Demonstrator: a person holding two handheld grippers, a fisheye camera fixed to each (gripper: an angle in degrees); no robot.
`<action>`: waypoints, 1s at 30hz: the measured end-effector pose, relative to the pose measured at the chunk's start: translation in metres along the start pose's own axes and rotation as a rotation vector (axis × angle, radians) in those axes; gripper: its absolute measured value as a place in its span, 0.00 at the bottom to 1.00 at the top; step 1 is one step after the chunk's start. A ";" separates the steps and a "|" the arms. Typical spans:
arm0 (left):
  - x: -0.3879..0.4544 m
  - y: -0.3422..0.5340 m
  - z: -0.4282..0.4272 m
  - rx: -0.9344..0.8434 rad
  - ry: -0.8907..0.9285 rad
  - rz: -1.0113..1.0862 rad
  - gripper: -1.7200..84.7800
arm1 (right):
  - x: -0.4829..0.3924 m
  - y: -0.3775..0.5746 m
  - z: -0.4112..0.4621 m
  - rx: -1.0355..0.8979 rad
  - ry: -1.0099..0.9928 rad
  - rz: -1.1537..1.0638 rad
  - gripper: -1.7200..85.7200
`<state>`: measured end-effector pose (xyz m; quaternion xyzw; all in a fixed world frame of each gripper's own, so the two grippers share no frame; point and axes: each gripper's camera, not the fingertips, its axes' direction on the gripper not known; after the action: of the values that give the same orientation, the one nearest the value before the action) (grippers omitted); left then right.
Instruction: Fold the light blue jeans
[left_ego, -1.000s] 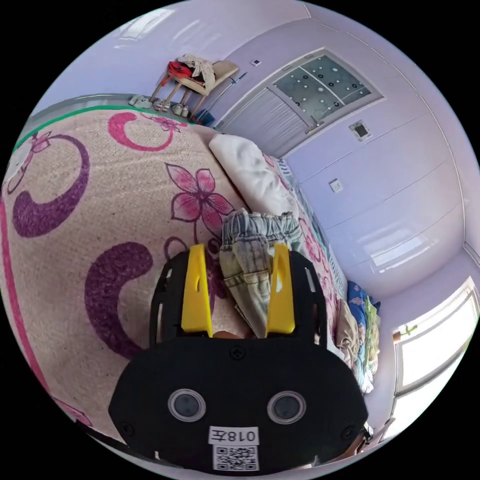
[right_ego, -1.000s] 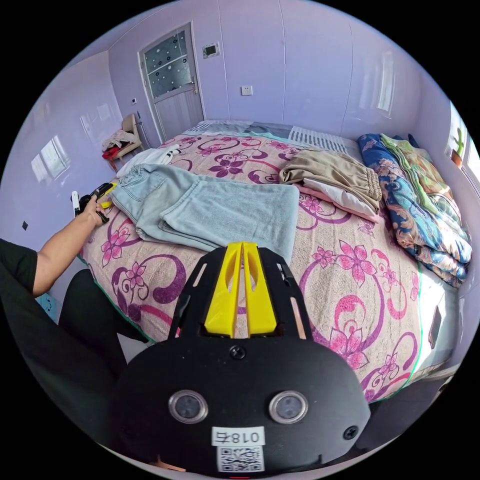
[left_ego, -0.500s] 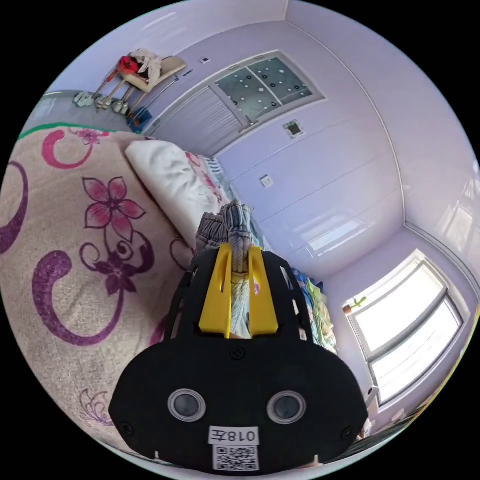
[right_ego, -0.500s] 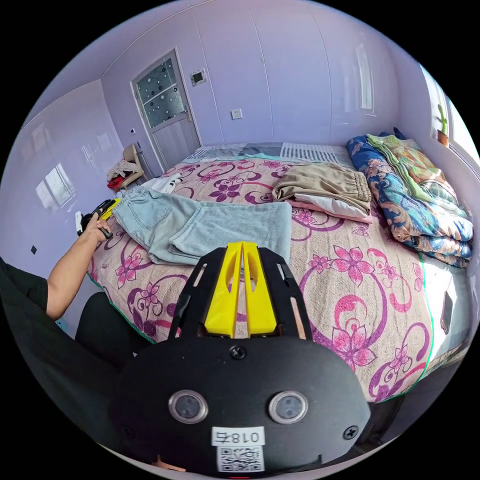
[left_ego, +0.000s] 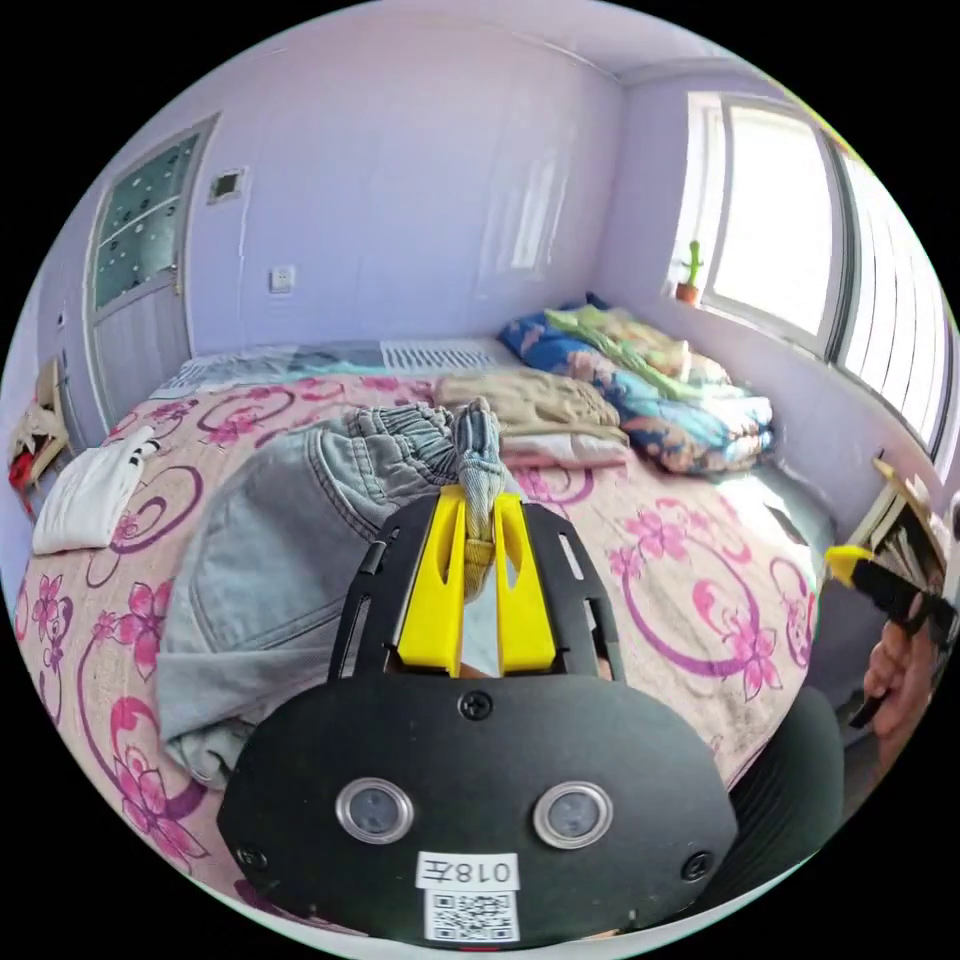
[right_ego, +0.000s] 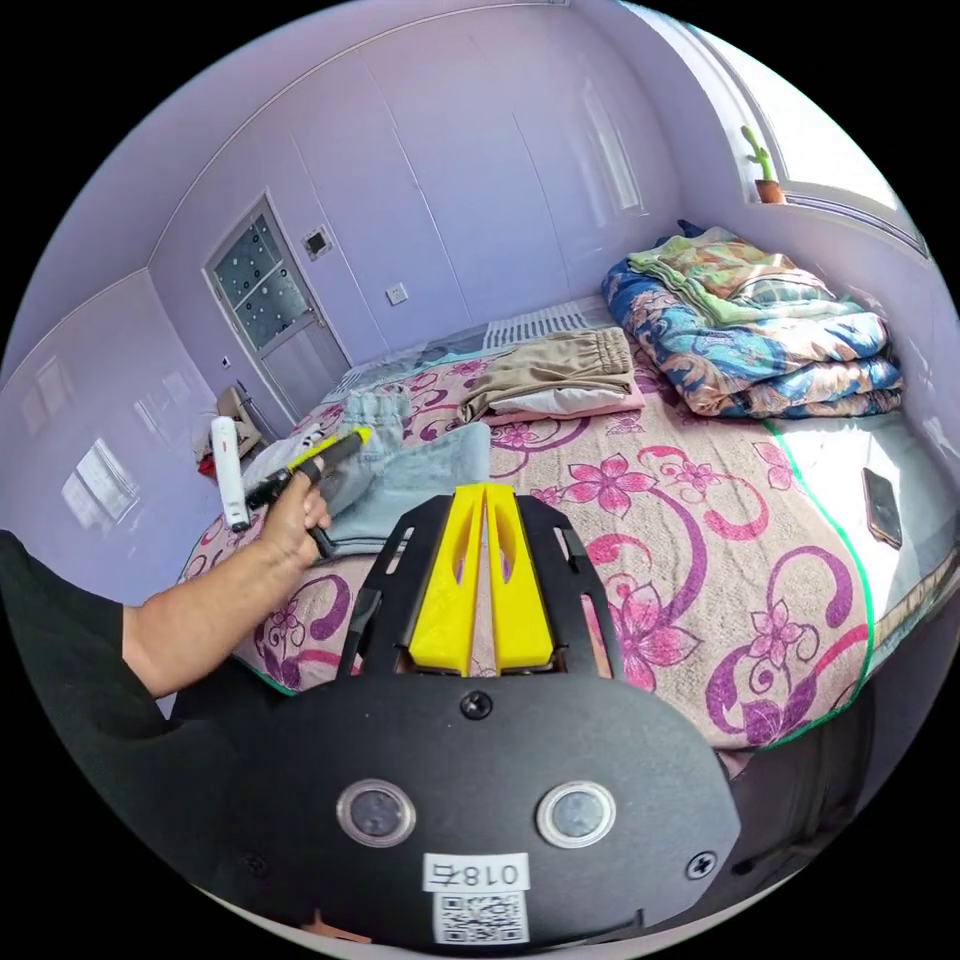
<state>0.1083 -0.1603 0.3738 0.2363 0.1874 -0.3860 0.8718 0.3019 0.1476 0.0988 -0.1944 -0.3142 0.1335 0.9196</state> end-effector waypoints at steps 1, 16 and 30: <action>0.018 0.012 0.028 -0.101 0.003 0.031 0.07 | 0.006 0.000 -0.006 0.007 0.010 0.014 0.02; 0.048 -0.020 -0.013 0.010 0.269 -0.080 0.07 | 0.007 -0.018 -0.007 0.012 0.073 0.009 0.02; -0.052 0.021 -0.150 0.249 0.204 -0.110 0.12 | -0.095 -0.107 0.075 -0.016 -0.226 -0.235 0.02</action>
<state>0.0699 -0.0338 0.2836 0.3699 0.2381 -0.4274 0.7898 0.1945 0.0385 0.1506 -0.1474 -0.4374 0.0435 0.8860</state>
